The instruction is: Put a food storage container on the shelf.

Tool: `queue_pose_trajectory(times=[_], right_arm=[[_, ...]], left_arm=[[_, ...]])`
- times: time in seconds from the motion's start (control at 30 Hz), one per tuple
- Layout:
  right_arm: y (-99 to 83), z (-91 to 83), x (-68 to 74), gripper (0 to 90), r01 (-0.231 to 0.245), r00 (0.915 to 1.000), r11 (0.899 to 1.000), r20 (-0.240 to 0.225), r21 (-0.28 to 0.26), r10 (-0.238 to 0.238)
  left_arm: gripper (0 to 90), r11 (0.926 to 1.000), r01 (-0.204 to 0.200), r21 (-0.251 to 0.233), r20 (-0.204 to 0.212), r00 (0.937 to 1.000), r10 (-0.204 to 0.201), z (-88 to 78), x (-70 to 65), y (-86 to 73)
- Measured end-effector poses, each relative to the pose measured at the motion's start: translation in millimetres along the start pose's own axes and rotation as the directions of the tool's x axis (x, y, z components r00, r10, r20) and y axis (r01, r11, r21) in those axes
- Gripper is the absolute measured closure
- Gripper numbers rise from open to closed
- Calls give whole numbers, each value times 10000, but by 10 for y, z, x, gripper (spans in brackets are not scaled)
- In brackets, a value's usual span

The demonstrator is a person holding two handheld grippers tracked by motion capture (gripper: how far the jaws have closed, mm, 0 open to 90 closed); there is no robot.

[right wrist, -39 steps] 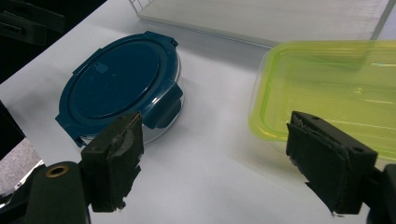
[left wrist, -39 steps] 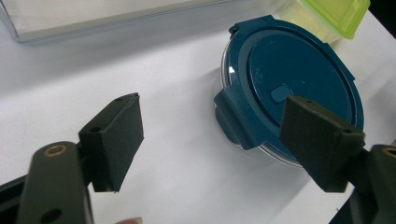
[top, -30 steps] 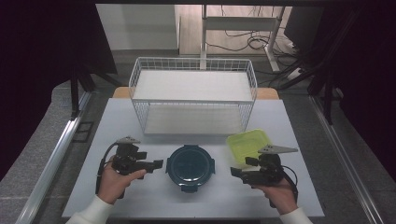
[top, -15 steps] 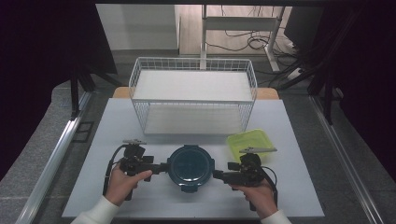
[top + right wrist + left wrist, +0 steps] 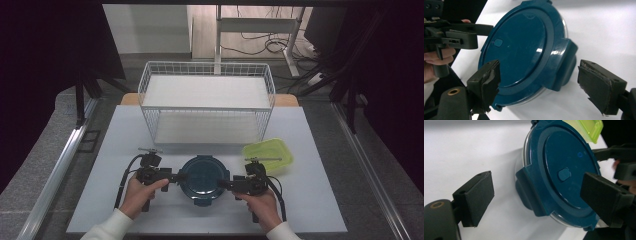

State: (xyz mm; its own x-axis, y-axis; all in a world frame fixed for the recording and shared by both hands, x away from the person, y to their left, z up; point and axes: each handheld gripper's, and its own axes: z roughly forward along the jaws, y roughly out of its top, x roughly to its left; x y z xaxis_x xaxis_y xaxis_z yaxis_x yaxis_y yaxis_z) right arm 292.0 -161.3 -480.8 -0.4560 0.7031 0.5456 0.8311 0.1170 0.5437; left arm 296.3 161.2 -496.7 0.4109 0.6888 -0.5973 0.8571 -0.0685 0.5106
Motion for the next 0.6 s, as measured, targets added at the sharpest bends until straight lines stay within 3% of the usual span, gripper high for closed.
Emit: queue_pose_trajectory(times=[0.17, 0.6], right_arm=[[-32, 108, -13, 172, -385, 9992, 9992, -67, 111, 385], [-65, 248, -76, 146, -1106, 9935, 9935, -236, 280, 1113]], left_arm=[[118, 9997, 260, 26, 301, 9992, -261, 77, 27, -19], [145, 9978, 379, 537, 609, 9973, -412, 221, 16, -54]])
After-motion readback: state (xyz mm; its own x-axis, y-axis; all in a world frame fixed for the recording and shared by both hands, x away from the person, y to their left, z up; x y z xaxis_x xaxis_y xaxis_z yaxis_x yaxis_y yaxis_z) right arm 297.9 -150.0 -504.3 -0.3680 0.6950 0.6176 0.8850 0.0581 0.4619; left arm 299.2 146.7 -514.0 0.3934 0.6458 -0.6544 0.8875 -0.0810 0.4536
